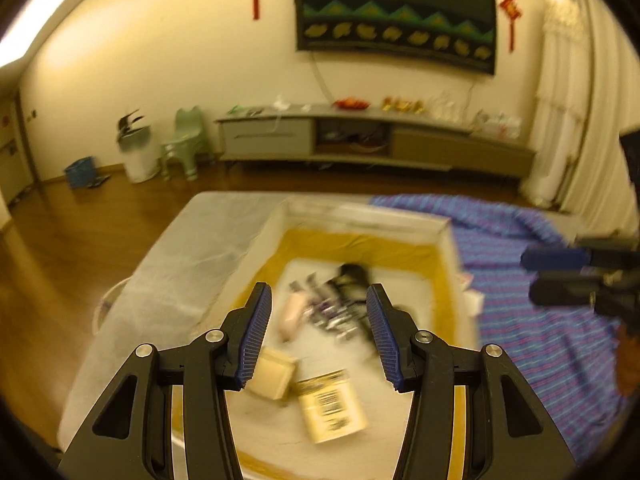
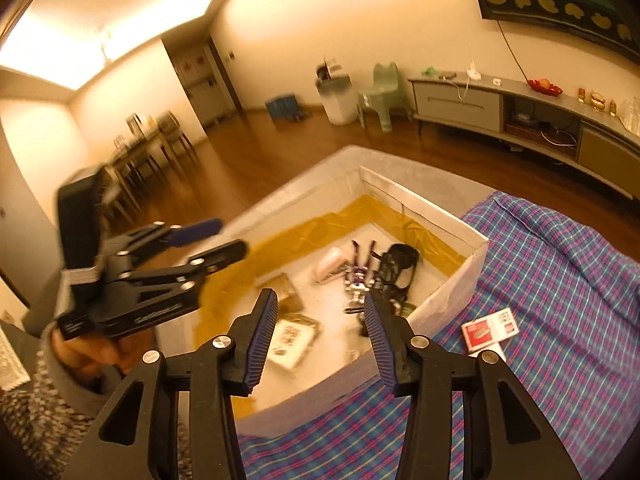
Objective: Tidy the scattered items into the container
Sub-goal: 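Move both open tools back over the items on the shirt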
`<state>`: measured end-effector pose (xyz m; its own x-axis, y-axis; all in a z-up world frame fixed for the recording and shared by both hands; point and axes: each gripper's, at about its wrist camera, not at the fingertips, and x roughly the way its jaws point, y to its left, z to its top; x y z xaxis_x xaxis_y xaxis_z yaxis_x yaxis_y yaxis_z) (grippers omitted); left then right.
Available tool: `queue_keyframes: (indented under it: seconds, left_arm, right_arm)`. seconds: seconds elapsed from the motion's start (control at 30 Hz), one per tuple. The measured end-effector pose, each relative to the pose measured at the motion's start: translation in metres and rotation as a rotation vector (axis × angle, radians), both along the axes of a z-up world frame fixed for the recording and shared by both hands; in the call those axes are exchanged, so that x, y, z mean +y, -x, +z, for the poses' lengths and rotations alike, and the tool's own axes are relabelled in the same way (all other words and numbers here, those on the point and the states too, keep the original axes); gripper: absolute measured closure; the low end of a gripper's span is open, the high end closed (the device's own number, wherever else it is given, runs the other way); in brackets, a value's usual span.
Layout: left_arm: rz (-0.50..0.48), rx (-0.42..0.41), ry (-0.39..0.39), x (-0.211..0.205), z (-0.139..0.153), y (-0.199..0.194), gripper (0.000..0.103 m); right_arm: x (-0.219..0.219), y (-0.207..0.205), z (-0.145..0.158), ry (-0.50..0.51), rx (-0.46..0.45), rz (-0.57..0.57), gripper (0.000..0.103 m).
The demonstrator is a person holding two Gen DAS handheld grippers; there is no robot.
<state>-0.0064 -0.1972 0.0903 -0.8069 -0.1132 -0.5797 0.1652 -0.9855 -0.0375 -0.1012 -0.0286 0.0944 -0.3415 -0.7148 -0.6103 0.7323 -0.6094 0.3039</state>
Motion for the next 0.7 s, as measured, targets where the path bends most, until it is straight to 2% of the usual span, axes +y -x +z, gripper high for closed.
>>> queue_keyframes:
  seconds: [0.07,0.17,0.23,0.33,0.43,0.5,0.6,0.63,0.7]
  left_arm:
    - [-0.04,0.02,-0.033,0.009,0.005,0.0,0.051]
    - [-0.114,0.034,-0.091,0.031,0.009,0.002,0.051]
    - [-0.16,0.035,-0.11,0.051,0.01,0.003,0.051]
    - [-0.228,0.012,-0.104,0.083,0.007,0.01,0.051]
    - [-0.234,-0.021,-0.067,0.107,0.002,0.019,0.051]
    - [-0.228,-0.04,-0.072,0.115,-0.002,0.025,0.051]
    - [-0.235,-0.062,-0.071,0.126,-0.009,0.031,0.051]
    - [-0.234,-0.066,-0.057,0.129,-0.011,0.033,0.051]
    - [-0.236,-0.072,-0.049,0.13,-0.013,0.035,0.051]
  right_arm:
    - [0.016,-0.013,0.003,0.029,0.014,-0.008,0.052]
    - [0.04,-0.027,0.003,0.007,0.062,-0.057,0.049]
    - [0.055,-0.031,-0.004,-0.018,0.075,-0.1,0.045]
    - [0.077,-0.026,-0.024,-0.065,0.052,-0.168,0.045]
    - [0.094,-0.009,-0.051,-0.087,-0.024,-0.221,0.045]
    - [0.098,0.008,-0.066,-0.106,-0.071,-0.252,0.045]
    - [0.095,0.036,-0.08,-0.127,-0.092,-0.262,0.041]
    - [0.092,0.045,-0.085,-0.142,-0.087,-0.266,0.037]
    - [0.08,0.064,-0.1,-0.172,-0.085,-0.253,0.036]
